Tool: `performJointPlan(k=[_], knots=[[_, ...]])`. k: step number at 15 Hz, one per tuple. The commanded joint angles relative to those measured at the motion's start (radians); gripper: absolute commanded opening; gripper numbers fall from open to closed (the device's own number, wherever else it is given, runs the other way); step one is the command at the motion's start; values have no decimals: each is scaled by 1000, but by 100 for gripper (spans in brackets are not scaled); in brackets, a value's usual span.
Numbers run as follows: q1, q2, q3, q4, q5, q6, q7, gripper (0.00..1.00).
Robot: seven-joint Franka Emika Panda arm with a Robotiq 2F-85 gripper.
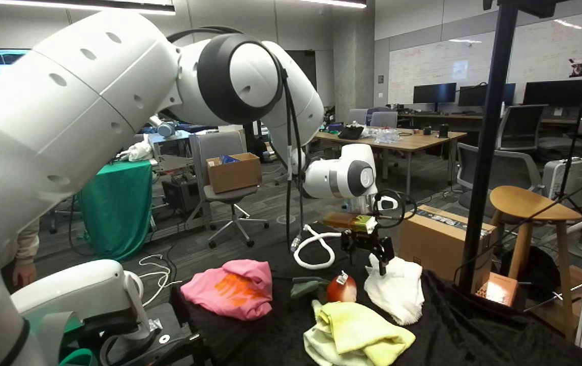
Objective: Pile all the objects on the table
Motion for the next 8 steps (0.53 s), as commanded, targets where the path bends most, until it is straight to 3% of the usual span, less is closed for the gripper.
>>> performJointPlan(k=[1,8], knots=[[23,50,-11,54,2,-16,33,100],[49,99,-20,41,0,8,83,100]])
